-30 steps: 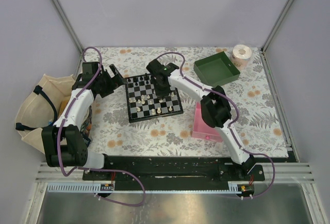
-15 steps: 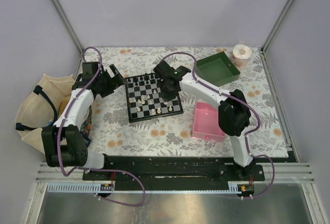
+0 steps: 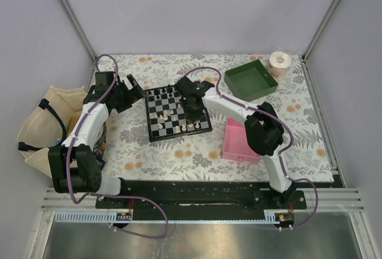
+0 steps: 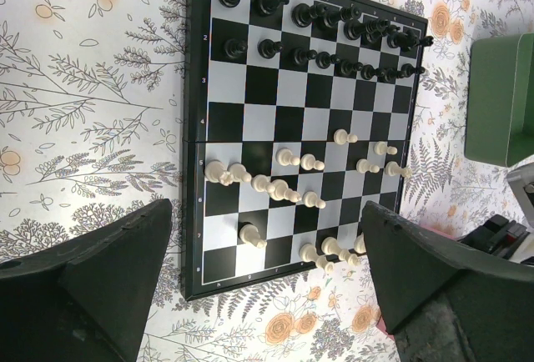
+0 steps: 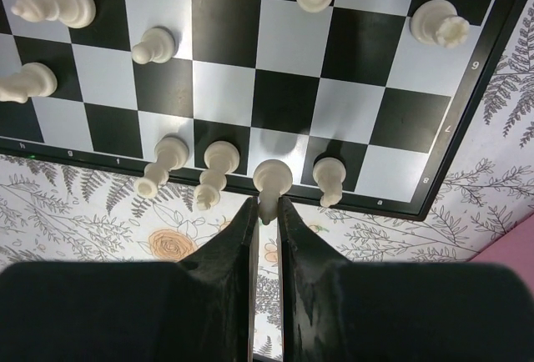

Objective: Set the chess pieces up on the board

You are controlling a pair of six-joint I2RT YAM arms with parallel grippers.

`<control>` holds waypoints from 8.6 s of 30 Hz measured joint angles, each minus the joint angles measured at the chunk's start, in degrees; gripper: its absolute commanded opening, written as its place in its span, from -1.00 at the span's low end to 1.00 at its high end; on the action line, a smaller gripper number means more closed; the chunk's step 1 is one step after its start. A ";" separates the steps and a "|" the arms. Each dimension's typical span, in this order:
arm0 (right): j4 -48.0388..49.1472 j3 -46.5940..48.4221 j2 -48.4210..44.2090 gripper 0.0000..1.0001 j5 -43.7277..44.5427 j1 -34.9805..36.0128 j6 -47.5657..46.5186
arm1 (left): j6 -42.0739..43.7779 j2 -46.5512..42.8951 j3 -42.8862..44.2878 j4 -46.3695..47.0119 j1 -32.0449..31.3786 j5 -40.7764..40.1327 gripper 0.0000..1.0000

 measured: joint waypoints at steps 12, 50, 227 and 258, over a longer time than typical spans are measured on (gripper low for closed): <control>0.04 0.00 1.01 -0.70 -1.05 0.07 0.00 | 0.00 0.00 0.00 0.00 0.00 0.02 0.98; -0.07 2.54 -0.83 -0.17 -0.76 0.11 -2.12 | 3.30 -1.64 -0.22 -3.96 -5.18 -6.19 0.84; 1.01 8.70 8.39 -0.02 0.66 -9.55 -6.73 | -4.68 1.53 1.77 -13.09 -25.70 -28.65 0.48; -1.03 13.18 11.06 -0.24 0.13 -9.97 -9.49 | -4.44 0.68 1.77 -13.09 -25.49 -29.27 0.50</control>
